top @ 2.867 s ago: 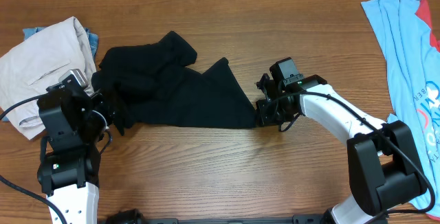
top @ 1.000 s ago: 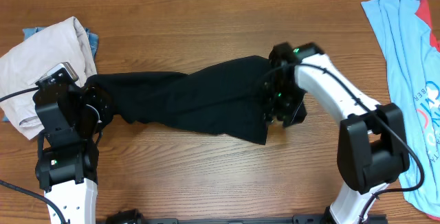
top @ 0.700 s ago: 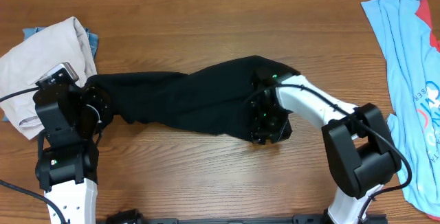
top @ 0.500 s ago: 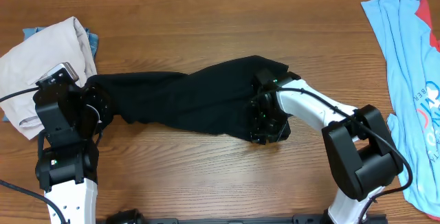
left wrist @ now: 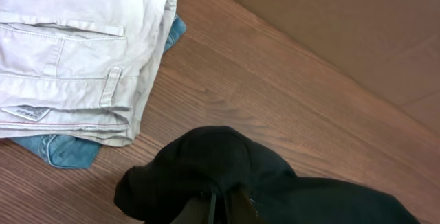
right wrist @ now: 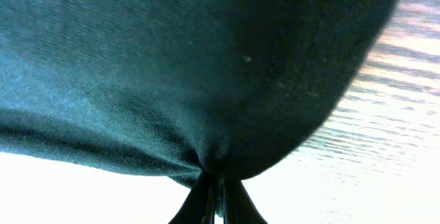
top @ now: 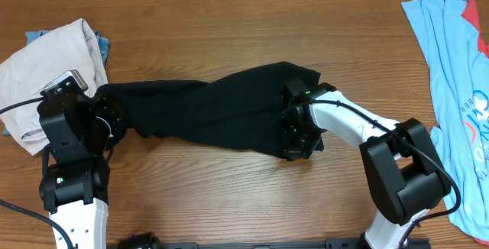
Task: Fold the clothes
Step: 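Regrasp the shirt's right end with the right gripper, stretch it, then lift the shirt with both grippers and lay it flat forward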
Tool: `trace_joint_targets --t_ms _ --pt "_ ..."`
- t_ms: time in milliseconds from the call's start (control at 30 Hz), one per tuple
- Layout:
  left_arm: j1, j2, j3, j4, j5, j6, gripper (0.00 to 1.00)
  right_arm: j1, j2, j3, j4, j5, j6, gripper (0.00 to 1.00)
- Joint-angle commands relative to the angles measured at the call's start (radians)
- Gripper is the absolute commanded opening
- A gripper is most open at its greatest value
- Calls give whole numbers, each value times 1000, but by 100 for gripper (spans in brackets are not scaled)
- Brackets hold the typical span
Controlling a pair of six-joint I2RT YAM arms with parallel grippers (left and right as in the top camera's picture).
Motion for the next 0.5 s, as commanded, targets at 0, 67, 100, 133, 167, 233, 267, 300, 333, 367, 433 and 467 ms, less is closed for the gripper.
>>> trace_joint_targets --t_ms 0,67,100,133,167,233,267,300,333,367,433,467 --pt "0 -6 36 4 30 50 4 -47 -73 78 -54 43 4 4" --pt "0 -13 47 -1 50 61 4 -91 -124 179 -130 79 -7 4" --pt "0 -15 58 -10 52 65 4 -110 -143 227 -162 94 -12 4" --pt "0 -20 76 -23 51 68 4 -135 -166 287 -198 101 -31 4" --pt "0 -21 97 -39 51 75 4 -161 -187 352 -234 101 -52 4" --pt "0 -22 149 -70 48 102 4 -213 -221 491 -299 101 -80 4" --pt "0 -22 183 -87 45 124 4 -241 -236 573 -336 101 -87 4" --pt "0 -22 208 -98 45 140 4 -263 -246 645 -369 101 -96 4" --pt "0 -22 257 -117 45 163 4 -292 -254 755 -422 101 -113 4" --pt "0 -22 286 -127 45 174 4 -303 -256 803 -446 101 -119 4" --pt "0 -21 354 -145 45 191 4 -330 -257 958 -524 103 -137 4" --pt "0 -21 388 -151 46 192 4 -338 -257 1023 -554 111 -140 4"
